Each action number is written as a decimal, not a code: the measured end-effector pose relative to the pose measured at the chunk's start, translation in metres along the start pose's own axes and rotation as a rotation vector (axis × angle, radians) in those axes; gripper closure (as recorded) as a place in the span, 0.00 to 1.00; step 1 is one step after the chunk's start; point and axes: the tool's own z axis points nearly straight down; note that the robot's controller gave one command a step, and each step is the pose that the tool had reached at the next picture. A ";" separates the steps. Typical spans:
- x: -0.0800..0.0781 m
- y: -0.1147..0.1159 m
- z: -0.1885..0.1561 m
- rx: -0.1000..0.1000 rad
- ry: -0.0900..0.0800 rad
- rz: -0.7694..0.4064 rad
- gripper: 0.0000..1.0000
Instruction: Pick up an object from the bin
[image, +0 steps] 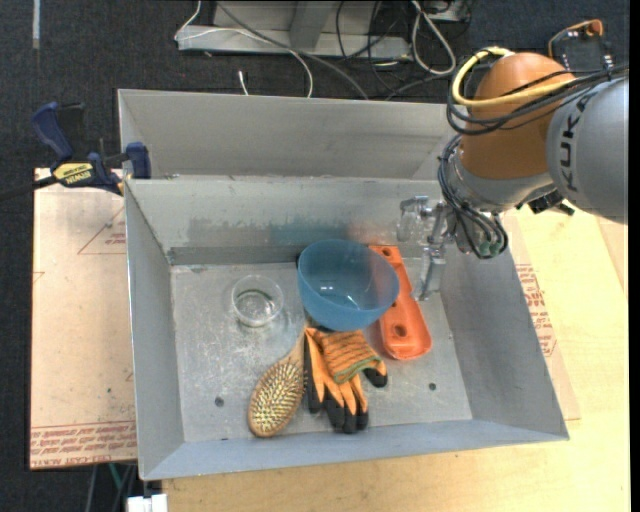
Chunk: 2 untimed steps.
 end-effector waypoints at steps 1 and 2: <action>0.000 0.000 0.000 0.000 0.000 0.000 0.00; 0.033 -0.006 -0.105 0.001 -0.009 -0.051 0.00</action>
Offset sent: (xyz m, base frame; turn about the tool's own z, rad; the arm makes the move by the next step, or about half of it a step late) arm -0.0340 -0.0063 0.1004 -0.0530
